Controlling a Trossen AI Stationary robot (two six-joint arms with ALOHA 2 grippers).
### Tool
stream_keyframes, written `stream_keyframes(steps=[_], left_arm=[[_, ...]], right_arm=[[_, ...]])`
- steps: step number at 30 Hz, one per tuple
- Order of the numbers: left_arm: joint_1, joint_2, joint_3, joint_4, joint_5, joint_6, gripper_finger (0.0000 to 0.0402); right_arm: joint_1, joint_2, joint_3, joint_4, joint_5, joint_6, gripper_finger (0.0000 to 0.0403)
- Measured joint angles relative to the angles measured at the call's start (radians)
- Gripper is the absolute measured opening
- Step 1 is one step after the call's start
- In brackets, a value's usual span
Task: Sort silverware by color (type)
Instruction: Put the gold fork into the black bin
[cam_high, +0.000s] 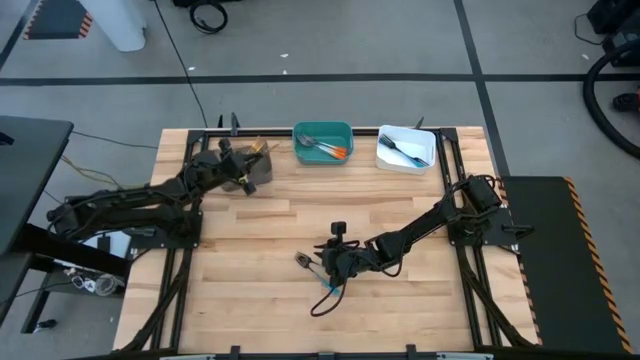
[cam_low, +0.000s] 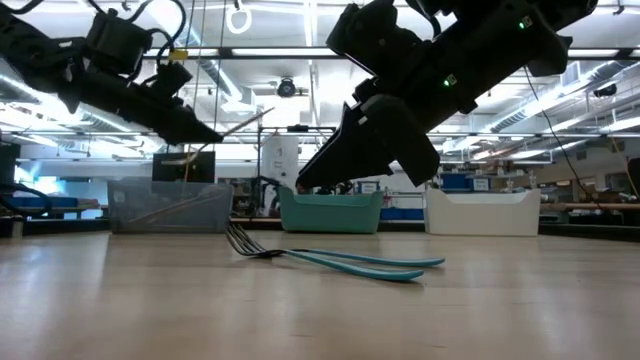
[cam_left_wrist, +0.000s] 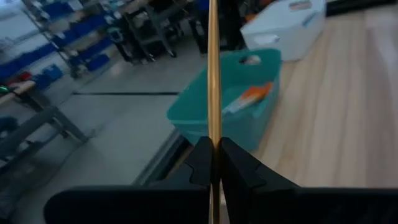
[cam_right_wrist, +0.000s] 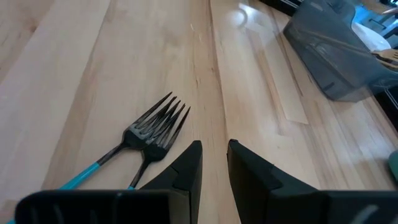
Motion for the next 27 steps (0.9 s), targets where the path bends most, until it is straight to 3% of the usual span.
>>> stream_keyframes(steps=[6, 15, 27], left_arm=[[0.049, 0.002, -0.038, 0.024, 0.015, 0.0, 0.0024], [0.125, 0.002, -0.144, 0.206, 0.039, -0.029, 0.0024], [0.2, 0.002, -0.149, 0.214, 0.1, -0.001, 0.0024]], right_arm=[[-0.001, 0.0, 0.0, 0.005, 0.0, -0.002, 0.0083], [-0.001, 0.0, 0.0, 0.005, 0.0, -0.003, 0.0083], [-0.001, 0.0, 0.0, 0.005, 0.0, -0.003, 0.0083]])
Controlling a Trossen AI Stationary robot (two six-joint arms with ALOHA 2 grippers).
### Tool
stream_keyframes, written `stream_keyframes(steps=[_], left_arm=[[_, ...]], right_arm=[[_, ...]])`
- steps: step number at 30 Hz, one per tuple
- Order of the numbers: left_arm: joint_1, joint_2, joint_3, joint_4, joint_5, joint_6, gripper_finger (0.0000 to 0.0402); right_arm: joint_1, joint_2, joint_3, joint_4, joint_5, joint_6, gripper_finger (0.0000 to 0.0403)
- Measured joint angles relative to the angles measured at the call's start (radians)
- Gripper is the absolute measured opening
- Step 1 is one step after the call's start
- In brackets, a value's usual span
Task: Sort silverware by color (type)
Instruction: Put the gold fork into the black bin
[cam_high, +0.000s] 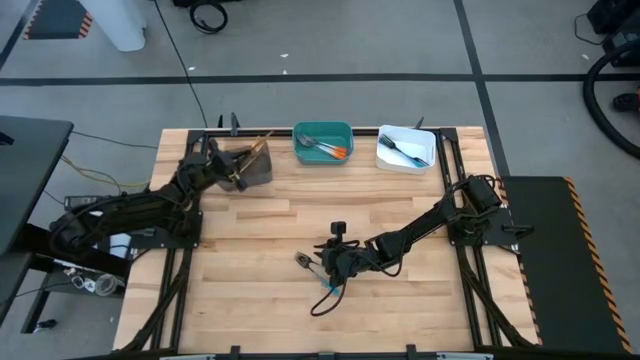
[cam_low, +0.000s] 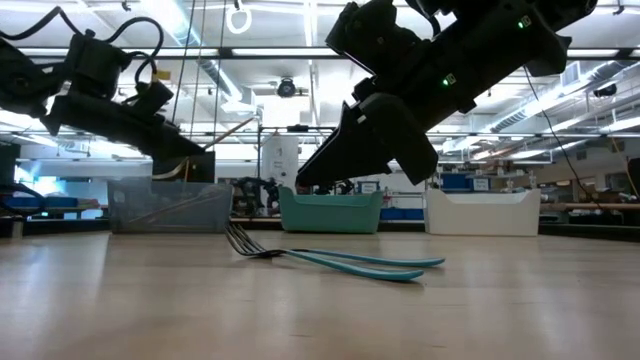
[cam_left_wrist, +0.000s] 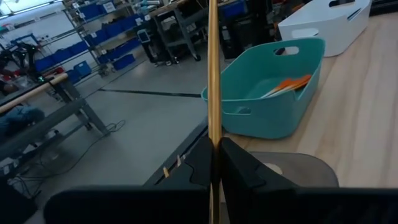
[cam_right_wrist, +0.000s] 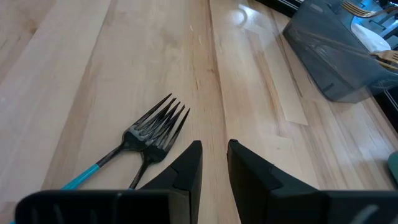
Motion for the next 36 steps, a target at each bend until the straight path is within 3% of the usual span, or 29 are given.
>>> stream_keyframes(steps=[15, 36], left_arm=[[0.072, 0.003, -0.065, 0.008, 0.067, -0.071, 0.0024], [0.084, 0.002, -0.065, -0.13, 0.032, -0.191, 0.0037]], right_arm=[[0.0, 0.0, 0.0, 0.011, -0.01, -0.02, 0.0083], [-0.023, 0.0, 0.001, 0.05, -0.014, -0.087, 0.0083]])
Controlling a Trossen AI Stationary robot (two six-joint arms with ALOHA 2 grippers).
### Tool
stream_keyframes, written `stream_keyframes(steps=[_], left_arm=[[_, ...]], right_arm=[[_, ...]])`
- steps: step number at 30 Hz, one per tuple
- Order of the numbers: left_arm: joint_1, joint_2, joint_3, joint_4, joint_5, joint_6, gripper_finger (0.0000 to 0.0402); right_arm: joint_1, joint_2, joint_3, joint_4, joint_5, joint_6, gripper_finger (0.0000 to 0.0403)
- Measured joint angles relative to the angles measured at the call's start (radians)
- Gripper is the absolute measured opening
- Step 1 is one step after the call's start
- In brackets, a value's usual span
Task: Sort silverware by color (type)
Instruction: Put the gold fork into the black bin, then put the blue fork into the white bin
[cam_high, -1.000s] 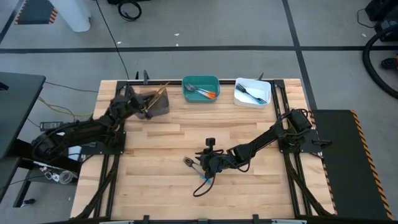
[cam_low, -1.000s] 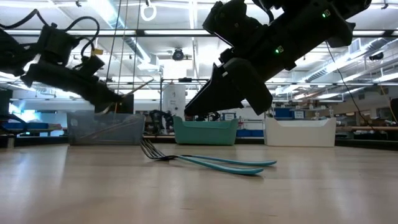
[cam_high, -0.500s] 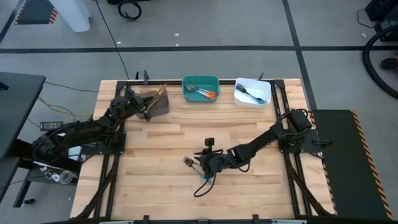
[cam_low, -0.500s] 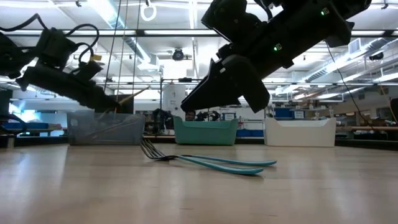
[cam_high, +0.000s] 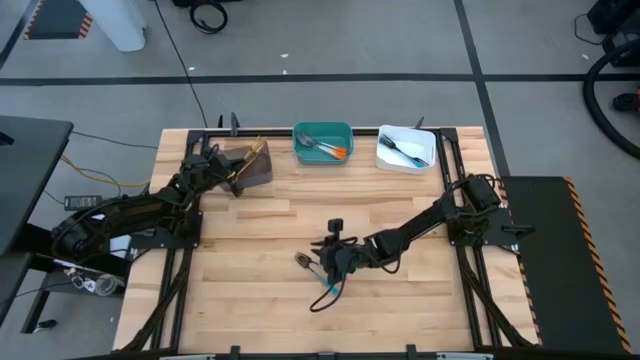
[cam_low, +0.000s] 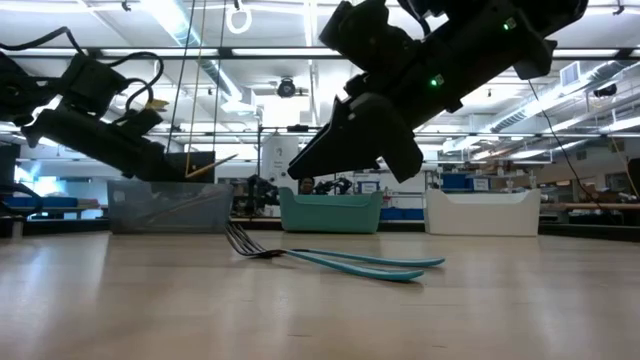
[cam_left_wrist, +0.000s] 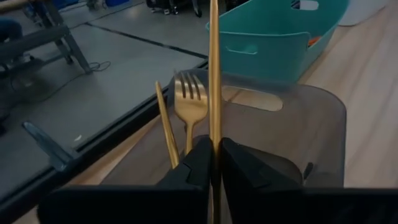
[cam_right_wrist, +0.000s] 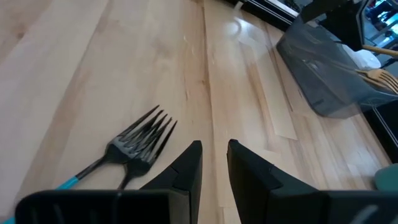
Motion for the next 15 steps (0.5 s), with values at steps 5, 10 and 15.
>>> stream_keyframes(steps=[5, 10, 15], left_arm=[[0.0, 0.0, 0.0, -0.006, -0.036, -0.044, 0.0056], [0.0, 0.0, 0.0, -0.02, -0.074, -0.056, 0.0086], [0.0, 0.0, 0.0, -0.007, -0.089, -0.078, 0.0113]], right_arm=[[0.001, 0.0, 0.0, 0.0, 0.0, -0.006, 0.0083], [0.0, 0.0, 0.0, 0.0, 0.0, -0.008, 0.0083], [0.0, 0.0, 0.0, 0.0, 0.001, -0.008, 0.0083]])
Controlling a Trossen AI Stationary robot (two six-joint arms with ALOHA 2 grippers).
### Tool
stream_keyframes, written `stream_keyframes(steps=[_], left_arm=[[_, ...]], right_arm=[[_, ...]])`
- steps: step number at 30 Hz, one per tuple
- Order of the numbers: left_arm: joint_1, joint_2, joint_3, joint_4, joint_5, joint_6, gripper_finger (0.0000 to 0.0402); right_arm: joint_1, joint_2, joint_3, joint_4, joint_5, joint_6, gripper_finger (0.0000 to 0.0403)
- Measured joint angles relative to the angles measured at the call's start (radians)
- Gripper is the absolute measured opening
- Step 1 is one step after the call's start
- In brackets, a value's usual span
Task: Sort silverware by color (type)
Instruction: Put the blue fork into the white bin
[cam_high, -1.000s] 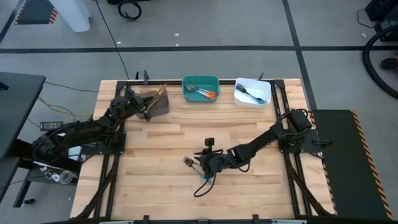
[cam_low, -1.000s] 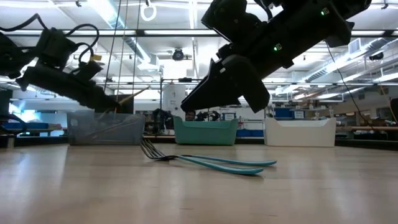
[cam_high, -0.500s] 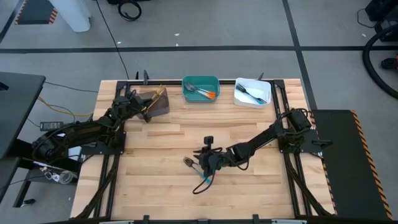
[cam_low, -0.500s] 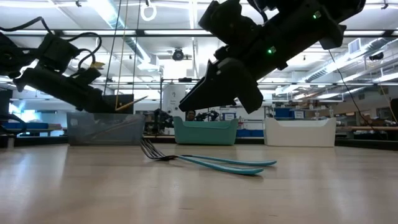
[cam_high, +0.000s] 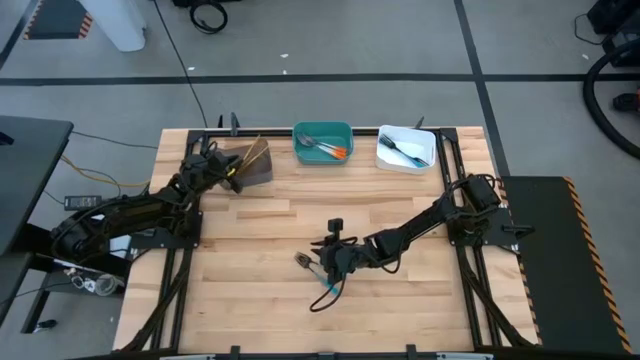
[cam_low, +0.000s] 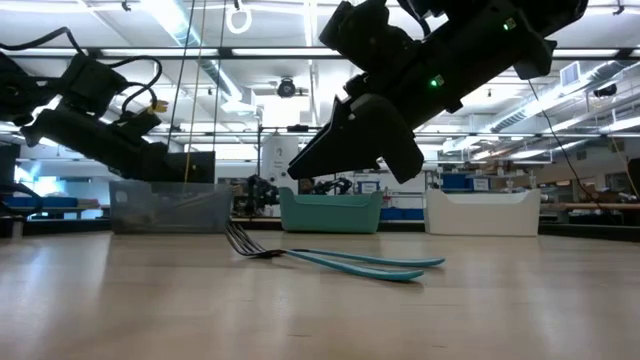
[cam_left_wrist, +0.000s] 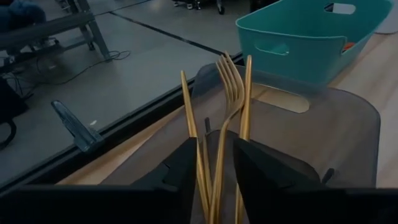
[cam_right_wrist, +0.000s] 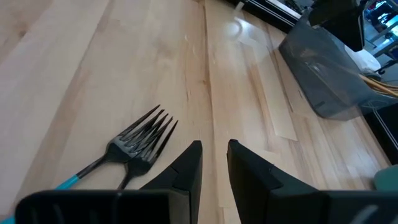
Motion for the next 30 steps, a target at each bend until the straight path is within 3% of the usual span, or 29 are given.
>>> stream_keyframes(steps=[8, 11, 16, 21, 24, 30], left_arm=[[-0.001, 0.001, 0.0, 0.019, 0.0, 0.006, 0.0121], [-0.012, 0.002, 0.0, 0.009, 0.006, -0.099, 0.0121], [-0.056, 0.001, -0.001, 0.026, 0.177, -0.225, 0.0121], [-0.152, 0.001, -0.001, 0.027, 0.307, -0.203, 0.0121], [-0.237, 0.001, -0.001, 0.022, 0.266, -0.193, 0.0121], [-0.392, 0.002, 0.041, -0.067, 0.04, -0.065, 0.0121]], right_arm=[[0.0, 0.0, 0.0, 0.001, 0.0, 0.0, 0.0083], [0.0, 0.0, 0.0, 0.0, 0.0, -0.003, 0.0083], [0.0, 0.0, 0.0, 0.0, 0.001, 0.005, 0.0083], [-0.021, -0.004, 0.0, -0.005, -0.035, 0.111, 0.0083], [-0.046, -0.017, 0.0, -0.007, -0.1, 0.178, 0.0083], [-0.066, -0.034, 0.0, -0.012, -0.126, 0.209, 0.0083]])
